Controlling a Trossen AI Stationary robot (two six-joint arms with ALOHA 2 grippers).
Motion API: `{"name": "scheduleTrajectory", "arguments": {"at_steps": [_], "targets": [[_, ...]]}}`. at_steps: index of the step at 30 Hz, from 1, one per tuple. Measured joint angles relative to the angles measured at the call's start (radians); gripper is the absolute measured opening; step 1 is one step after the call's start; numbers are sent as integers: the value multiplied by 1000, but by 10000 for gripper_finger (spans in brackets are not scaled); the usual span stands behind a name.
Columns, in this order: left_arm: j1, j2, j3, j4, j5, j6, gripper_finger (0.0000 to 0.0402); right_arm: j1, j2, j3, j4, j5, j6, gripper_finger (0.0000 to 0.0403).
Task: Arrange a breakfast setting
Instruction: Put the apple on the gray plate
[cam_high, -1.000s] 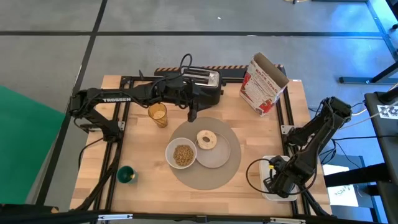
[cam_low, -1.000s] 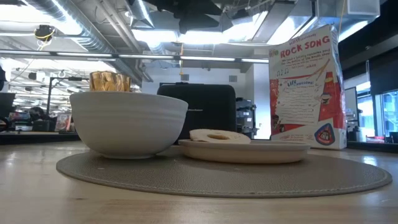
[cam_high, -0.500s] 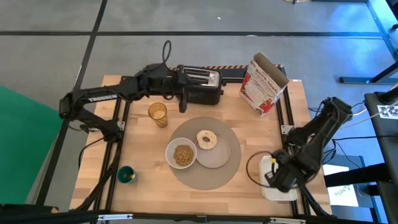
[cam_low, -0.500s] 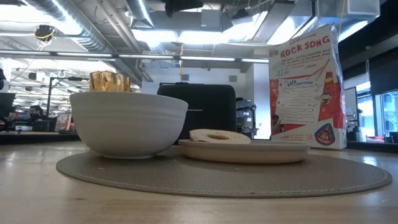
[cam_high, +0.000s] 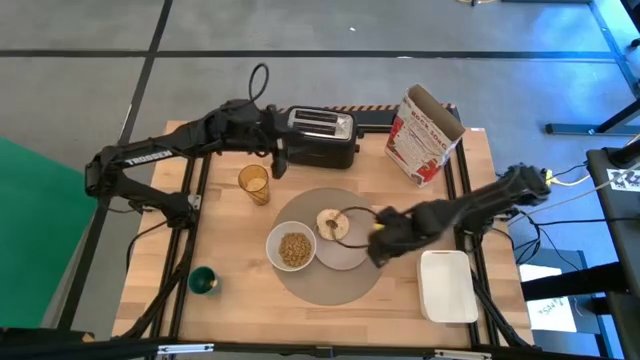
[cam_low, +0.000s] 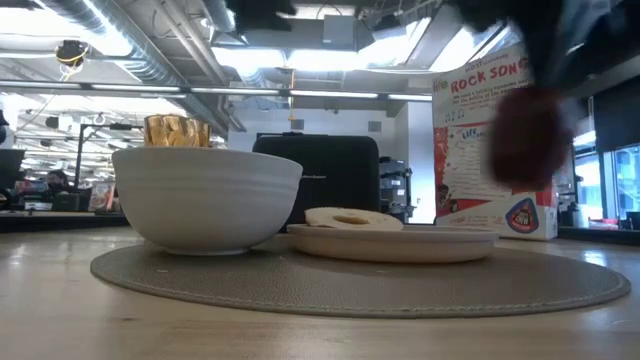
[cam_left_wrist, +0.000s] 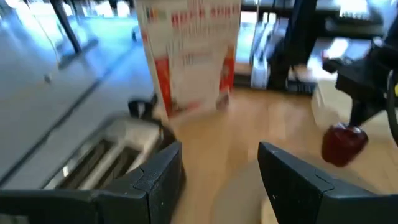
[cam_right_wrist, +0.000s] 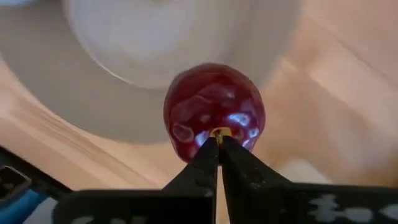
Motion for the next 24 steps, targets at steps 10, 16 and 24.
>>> {"name": "scheduleTrajectory", "arguments": {"at_steps": [10, 16, 24], "targets": [[8, -43, 1, -383, -231, 0, 206, -159, 123, 0, 105, -11, -229, 0], [72, -31, 0, -500, -273, 1, 206, -177, 155, 1, 172, -26, -259, 0], [199, -22, 0, -501, -194, 8, 206, -176, 175, 0, 192, -34, -262, 23]]}}
